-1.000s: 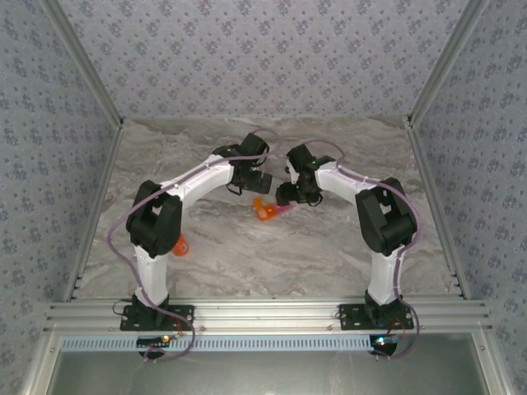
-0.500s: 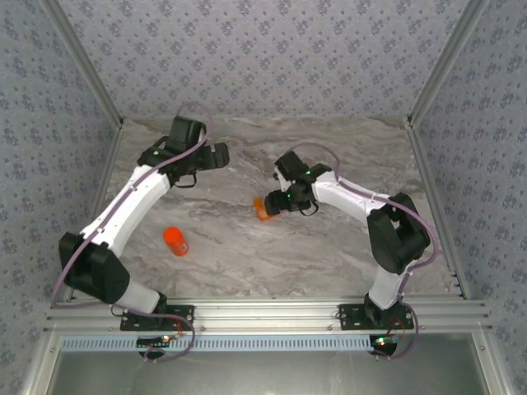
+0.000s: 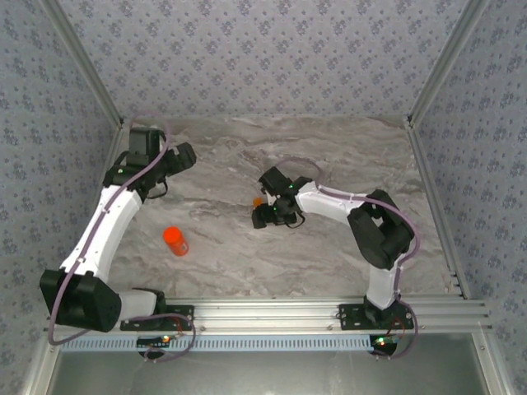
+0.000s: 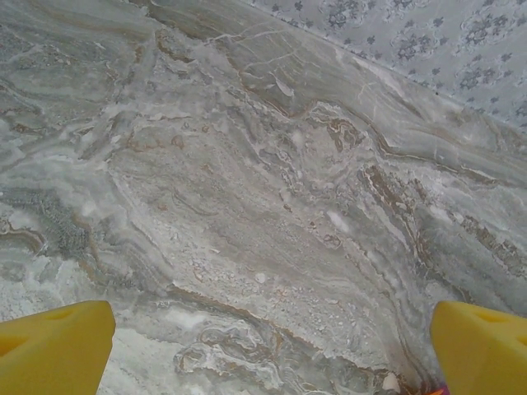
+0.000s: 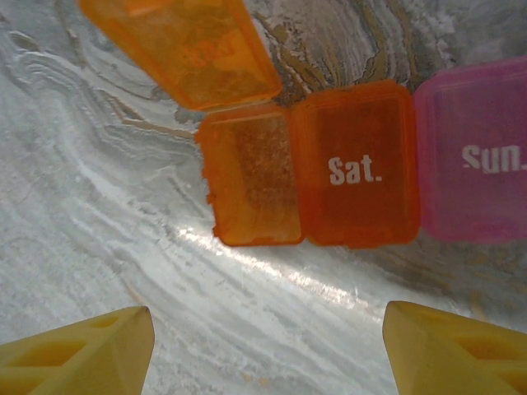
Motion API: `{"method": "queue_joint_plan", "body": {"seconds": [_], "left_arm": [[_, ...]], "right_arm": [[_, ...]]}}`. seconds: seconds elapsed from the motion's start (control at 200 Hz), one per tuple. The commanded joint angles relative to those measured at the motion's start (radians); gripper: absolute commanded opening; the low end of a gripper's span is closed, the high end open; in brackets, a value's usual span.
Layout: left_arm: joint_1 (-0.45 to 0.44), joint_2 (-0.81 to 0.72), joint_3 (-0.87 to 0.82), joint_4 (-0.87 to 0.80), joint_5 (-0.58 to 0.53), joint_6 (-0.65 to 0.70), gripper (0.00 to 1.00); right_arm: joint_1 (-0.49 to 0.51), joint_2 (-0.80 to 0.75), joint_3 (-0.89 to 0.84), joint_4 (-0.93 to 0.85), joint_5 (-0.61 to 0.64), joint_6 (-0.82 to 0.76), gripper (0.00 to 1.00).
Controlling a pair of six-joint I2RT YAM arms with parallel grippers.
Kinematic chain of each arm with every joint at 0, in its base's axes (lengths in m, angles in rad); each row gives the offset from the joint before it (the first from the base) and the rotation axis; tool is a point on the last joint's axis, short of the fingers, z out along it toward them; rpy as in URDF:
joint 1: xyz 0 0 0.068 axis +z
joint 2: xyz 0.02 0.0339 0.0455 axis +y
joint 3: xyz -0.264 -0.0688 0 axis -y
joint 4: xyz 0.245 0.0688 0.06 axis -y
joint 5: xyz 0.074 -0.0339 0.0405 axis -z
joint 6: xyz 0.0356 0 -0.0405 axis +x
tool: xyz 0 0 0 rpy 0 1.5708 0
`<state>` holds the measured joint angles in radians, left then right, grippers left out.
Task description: Sort the pills into containers
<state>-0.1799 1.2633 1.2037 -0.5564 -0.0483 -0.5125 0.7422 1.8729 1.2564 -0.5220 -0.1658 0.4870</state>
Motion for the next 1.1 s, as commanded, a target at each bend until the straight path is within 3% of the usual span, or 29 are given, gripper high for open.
{"method": "queue_joint_plan", "body": {"seconds": [0.0, 0.675, 0.994, 1.094], "left_arm": [[0.019, -0.035, -0.039, 0.037, 0.04, -0.025, 0.98], [0.043, -0.043, -0.092, 0.056, 0.102, -0.059, 0.98], [0.043, -0.039, -0.104, 0.058, 0.111, -0.063, 0.98], [0.043, -0.035, -0.107, 0.061, 0.118, -0.067, 0.98]], "right_arm": [[0.002, 0.033, 0.053, -0.005, -0.011, 0.025, 0.76], [-0.013, 0.149, 0.21, -0.043, -0.048, 0.014, 0.75], [-0.004, 0.052, 0.224, -0.074, -0.017, -0.002, 0.75], [-0.006, 0.046, 0.25, -0.131, 0.054, -0.008, 0.77]]}}
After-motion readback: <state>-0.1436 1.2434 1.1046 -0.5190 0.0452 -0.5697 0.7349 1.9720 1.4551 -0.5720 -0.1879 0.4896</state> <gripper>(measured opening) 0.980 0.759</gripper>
